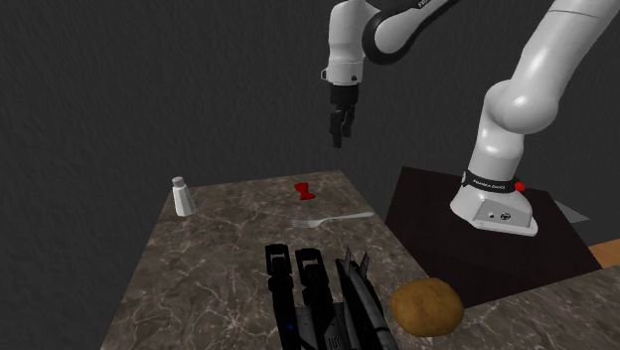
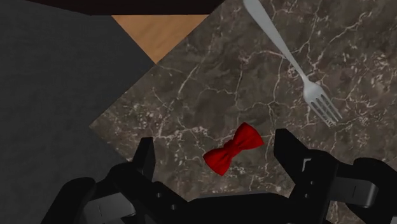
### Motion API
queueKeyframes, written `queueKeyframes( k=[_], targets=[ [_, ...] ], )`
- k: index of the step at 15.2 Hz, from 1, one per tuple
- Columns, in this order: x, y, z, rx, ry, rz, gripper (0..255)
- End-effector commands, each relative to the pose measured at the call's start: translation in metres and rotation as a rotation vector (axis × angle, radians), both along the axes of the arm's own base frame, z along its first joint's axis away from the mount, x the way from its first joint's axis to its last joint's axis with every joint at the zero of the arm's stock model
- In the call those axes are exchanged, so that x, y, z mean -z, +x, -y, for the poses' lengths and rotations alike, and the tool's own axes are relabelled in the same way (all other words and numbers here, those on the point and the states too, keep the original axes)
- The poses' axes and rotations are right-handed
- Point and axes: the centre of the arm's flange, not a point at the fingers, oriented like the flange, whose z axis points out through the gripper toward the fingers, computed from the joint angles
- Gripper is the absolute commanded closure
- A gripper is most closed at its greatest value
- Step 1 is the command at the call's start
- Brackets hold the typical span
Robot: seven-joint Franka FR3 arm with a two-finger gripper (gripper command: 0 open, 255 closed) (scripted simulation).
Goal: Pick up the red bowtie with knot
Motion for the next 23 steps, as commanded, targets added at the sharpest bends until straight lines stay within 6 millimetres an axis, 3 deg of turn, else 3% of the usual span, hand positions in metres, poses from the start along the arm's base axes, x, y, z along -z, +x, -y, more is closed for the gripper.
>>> queueKeyframes(
  k=[1, 12, 21, 22, 23],
  targets=[
    [0.021, 0.011, -0.012, -0.002, -0.003, 0.003, 0],
    [0.13, 0.069, -0.078, -0.013, -0.027, 0.012, 0],
    [0.17, 0.069, -0.078, -0.013, -0.026, 0.012, 0],
    [0.17, 0.069, -0.078, -0.013, -0.027, 0.012, 255],
    [0.17, 0.069, -0.078, -0.013, -0.027, 0.012, 255]
  ],
)
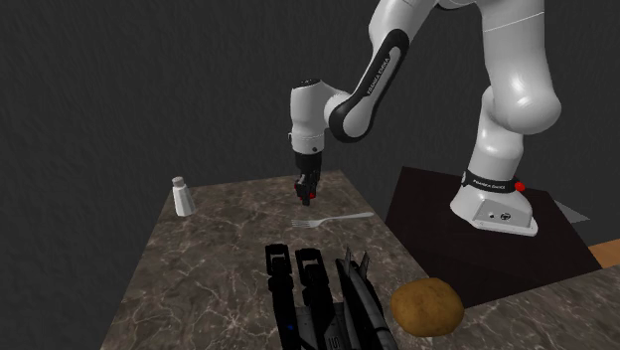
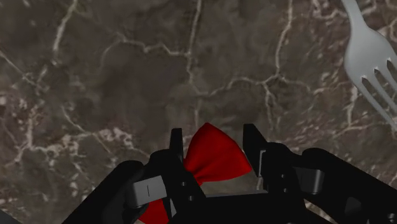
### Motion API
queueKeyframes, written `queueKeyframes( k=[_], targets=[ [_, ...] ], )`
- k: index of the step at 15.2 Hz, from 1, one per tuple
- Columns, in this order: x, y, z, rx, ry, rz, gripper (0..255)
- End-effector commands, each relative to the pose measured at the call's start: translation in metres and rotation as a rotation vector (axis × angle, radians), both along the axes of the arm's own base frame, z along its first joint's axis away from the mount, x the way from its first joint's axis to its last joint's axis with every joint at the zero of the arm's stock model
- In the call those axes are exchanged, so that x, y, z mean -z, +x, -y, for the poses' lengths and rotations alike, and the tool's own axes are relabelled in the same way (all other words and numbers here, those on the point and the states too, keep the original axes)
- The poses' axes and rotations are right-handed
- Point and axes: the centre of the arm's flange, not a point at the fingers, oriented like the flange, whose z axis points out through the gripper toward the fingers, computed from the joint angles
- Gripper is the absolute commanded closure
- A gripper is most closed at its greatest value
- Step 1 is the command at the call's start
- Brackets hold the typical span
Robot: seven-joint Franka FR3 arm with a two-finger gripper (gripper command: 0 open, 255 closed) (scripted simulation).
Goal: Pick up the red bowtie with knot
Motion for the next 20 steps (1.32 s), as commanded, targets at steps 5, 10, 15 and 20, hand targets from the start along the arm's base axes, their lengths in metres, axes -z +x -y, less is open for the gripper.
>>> queueKeyframes(
  k=[5, 10, 15, 20],
  targets=[
    [0.002, 0.0, 0.001, 0.0, -0.001, -0.002, 255],
    [-0.01, 0.0, 0.0, 0.001, -0.001, -0.002, 255],
    [-0.036, 0.0, 0.0, 0.001, -0.001, -0.002, 255],
    [-0.062, 0.0, 0.0, 0.001, -0.001, -0.002, 255]
  ],
)
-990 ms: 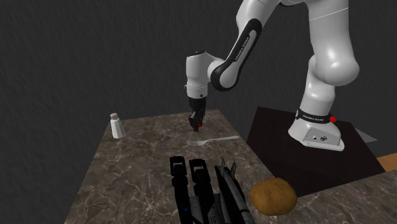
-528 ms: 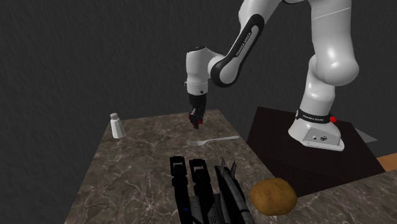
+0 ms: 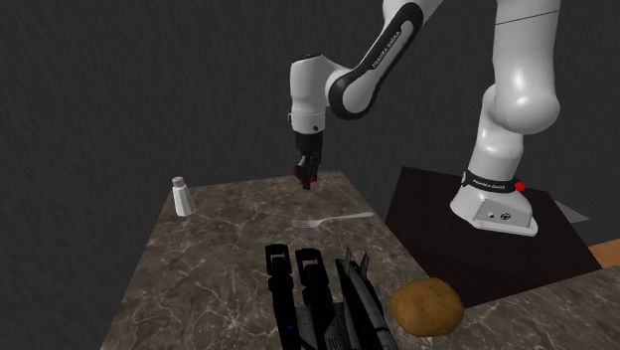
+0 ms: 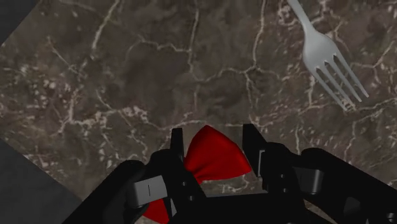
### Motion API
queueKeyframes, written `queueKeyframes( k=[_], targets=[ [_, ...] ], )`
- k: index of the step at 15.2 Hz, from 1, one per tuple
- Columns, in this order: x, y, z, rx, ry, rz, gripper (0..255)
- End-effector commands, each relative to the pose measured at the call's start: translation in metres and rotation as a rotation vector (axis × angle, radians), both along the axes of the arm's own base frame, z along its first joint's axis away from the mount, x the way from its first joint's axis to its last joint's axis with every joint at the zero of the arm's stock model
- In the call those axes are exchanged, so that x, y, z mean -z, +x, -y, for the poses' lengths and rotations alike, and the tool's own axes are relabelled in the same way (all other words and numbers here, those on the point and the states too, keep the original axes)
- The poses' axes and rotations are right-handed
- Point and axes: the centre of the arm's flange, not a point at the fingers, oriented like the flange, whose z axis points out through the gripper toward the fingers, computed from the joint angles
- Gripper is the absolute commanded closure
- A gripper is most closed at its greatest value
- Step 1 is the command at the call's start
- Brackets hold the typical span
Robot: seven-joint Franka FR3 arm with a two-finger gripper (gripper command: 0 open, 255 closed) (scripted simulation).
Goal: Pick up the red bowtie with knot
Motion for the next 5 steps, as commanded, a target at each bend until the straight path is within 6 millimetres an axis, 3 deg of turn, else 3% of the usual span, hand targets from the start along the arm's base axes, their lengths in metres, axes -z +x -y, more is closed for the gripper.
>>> queueKeyframes(
  k=[1, 5],
  targets=[
    [-0.01, 0.001, 0.0, 0.0, 0.0, 0.0, 255],
    [-0.022, 0.001, 0.0, 0.0, 0.0, 0.0, 255]
  ],
)
